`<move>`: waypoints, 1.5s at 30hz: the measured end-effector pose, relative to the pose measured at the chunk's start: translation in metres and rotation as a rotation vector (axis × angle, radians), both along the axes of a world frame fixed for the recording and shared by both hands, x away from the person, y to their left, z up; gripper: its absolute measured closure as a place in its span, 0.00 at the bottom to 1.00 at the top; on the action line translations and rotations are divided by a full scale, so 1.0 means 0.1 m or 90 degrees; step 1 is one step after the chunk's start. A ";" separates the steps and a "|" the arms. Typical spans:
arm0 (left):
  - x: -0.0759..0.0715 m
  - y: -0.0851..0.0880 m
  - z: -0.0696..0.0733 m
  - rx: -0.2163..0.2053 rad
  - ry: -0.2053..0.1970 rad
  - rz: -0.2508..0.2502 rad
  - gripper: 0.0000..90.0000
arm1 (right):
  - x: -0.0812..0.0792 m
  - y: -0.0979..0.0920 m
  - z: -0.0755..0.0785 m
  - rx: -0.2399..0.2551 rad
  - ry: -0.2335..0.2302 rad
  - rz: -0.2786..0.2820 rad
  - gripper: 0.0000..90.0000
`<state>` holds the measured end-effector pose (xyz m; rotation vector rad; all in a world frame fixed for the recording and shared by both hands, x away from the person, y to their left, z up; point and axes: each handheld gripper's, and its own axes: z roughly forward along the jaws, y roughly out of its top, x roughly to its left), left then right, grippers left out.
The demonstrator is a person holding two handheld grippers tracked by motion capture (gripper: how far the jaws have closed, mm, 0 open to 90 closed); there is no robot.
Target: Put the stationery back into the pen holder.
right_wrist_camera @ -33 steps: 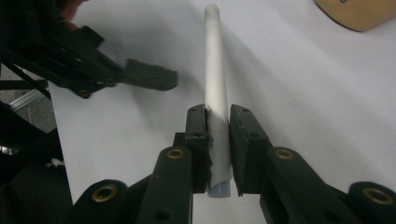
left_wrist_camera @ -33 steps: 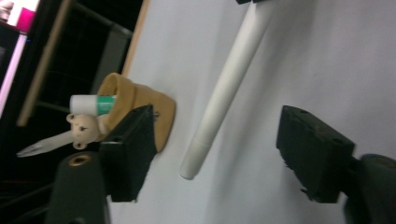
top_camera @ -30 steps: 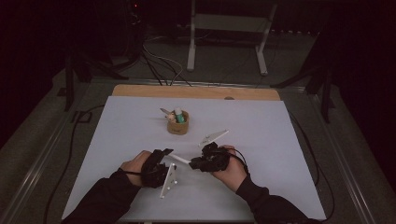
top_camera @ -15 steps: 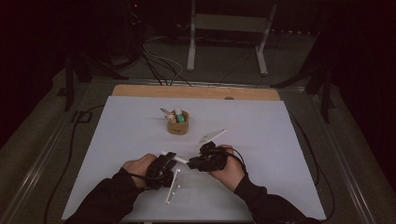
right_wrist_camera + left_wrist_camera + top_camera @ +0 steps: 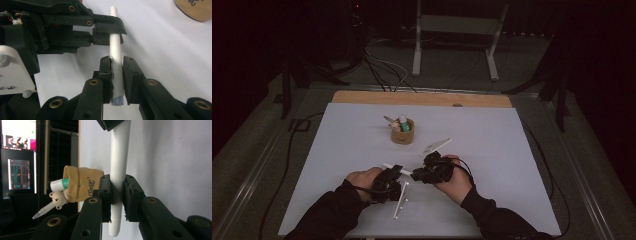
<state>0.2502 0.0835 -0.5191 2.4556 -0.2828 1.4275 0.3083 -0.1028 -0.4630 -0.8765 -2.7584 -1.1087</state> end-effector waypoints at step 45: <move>0.28 0.38 0.44 -0.328 0.207 0.084 0.88 | -0.05 -0.60 0.06 0.135 -0.107 -0.062 0.12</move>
